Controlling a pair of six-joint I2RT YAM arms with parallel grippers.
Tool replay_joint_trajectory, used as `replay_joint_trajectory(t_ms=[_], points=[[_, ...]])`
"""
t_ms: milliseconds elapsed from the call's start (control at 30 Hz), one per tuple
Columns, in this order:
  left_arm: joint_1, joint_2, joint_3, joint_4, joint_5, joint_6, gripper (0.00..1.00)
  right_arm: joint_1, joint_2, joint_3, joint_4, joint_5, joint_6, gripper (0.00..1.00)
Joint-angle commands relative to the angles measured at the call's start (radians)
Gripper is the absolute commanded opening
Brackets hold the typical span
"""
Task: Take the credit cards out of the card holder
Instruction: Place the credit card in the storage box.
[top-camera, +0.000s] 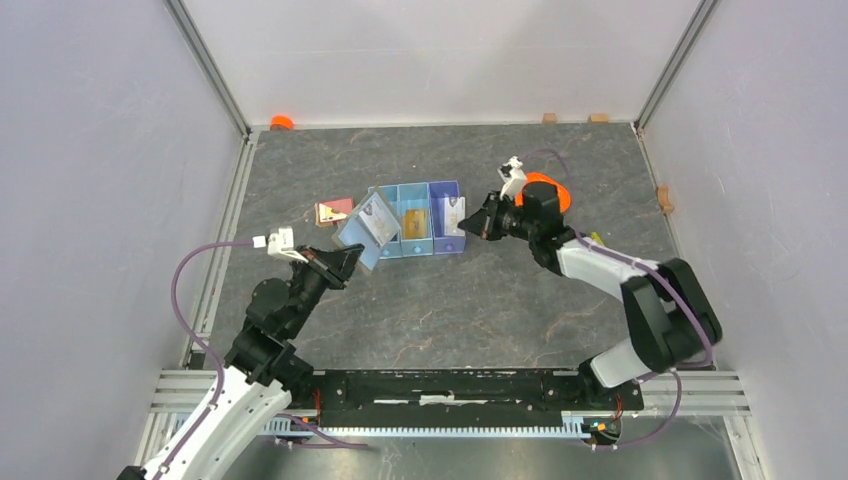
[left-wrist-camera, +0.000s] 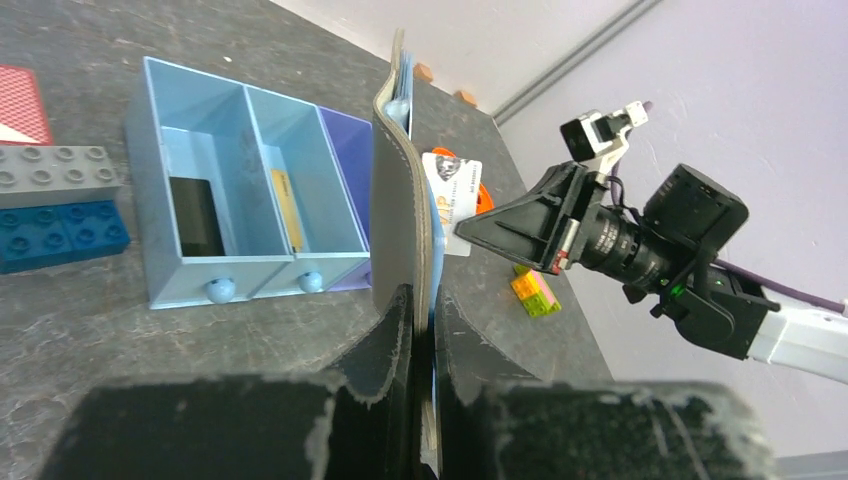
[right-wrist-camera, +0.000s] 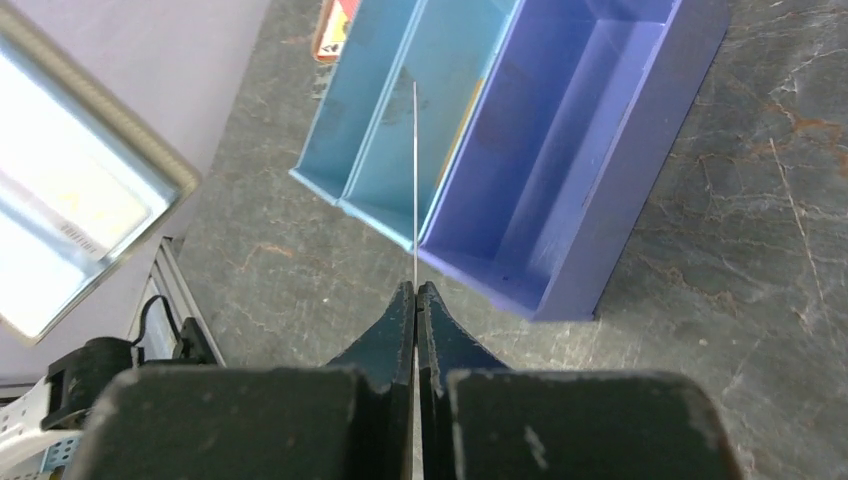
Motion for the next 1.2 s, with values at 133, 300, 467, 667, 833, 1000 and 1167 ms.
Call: replay_joint_trajectory(t_ms=[133, 300, 467, 667, 833, 1000, 1167], points=[[0.004, -0.050, 0.001, -0.008, -0.070, 0.029, 0.02, 0.057, 0.227, 0.280, -0.206, 0.124, -0.057, 0.00], [0.005, -0.037, 0.011, -0.033, -0.068, 0.025, 0.02, 0.069, 0.310, 0.376, -0.278, 0.162, -0.053, 0.05], [0.004, -0.062, 0.009, -0.055, -0.093, 0.024, 0.02, 0.098, 0.371, 0.521, -0.436, 0.255, -0.105, 0.25], [0.004, -0.061, 0.009, -0.057, -0.098, 0.023, 0.02, 0.147, 0.381, 0.666, -0.582, 0.428, -0.189, 0.47], [0.005, -0.051, 0.010, -0.055, -0.091, 0.023, 0.02, 0.199, 0.456, 0.770, -0.650, 0.500, -0.214, 0.55], [0.005, -0.049, 0.010, -0.053, -0.090, 0.026, 0.02, 0.220, 0.524, 0.819, -0.665, 0.559, -0.212, 0.58], [0.004, -0.042, 0.012, -0.049, -0.080, 0.026, 0.02, 0.233, 0.564, 0.834, -0.668, 0.564, -0.205, 0.57]])
